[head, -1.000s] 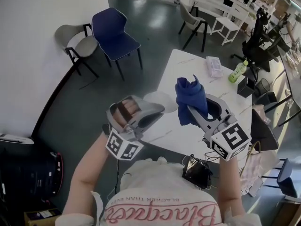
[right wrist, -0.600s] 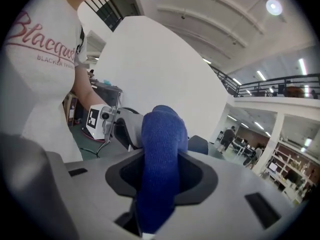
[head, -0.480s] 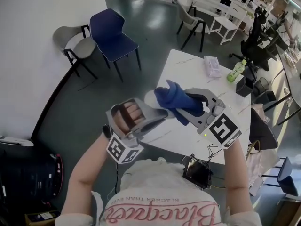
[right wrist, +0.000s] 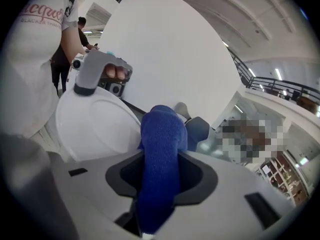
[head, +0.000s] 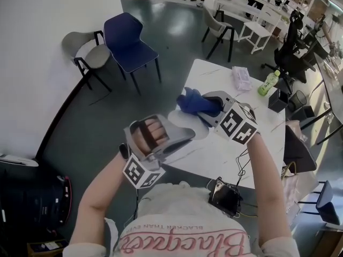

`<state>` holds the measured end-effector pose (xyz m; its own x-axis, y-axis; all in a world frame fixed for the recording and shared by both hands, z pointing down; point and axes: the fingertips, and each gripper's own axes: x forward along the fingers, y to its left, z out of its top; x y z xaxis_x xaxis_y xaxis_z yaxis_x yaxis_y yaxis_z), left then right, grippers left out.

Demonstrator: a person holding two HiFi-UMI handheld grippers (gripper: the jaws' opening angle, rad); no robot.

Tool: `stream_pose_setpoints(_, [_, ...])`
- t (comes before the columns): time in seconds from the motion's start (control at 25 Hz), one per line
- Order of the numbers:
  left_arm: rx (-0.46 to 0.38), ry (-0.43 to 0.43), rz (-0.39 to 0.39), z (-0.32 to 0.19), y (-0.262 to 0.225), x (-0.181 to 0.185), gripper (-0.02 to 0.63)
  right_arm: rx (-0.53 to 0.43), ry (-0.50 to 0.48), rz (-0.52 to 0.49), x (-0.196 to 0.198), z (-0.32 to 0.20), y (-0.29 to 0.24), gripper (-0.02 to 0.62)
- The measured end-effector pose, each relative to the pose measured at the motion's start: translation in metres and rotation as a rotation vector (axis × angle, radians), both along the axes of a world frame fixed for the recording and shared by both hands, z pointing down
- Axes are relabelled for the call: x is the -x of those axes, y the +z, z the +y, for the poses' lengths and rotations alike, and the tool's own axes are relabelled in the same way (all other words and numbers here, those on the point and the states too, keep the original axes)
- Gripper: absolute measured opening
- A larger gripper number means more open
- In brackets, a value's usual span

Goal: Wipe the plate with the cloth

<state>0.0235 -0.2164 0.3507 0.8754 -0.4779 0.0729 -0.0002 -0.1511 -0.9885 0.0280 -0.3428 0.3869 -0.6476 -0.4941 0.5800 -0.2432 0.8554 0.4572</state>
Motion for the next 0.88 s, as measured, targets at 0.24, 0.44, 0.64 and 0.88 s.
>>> stream_pose_setpoints(0.24, [0.007, 0.012, -0.007, 0.005, 0.004, -0.005, 0.021, 0.021, 0.049, -0.026, -0.003, -0.027, 0.015, 0.133])
stream_pose_setpoints(0.44, [0.009, 0.019, -0.004, 0.01, 0.007, -0.008, 0.021, -0.003, 0.069, -0.105, -0.016, -0.017, -0.02, 0.133])
stream_pose_setpoints(0.64, [0.004, 0.035, -0.002, 0.011, 0.003, -0.009, 0.021, -0.043, -0.034, -0.091, -0.014, 0.02, -0.074, 0.133])
stream_pose_setpoints(0.88, [0.001, 0.058, -0.009, 0.016, 0.005, -0.012, 0.021, -0.039, -0.18, -0.028, -0.001, 0.071, -0.096, 0.133])
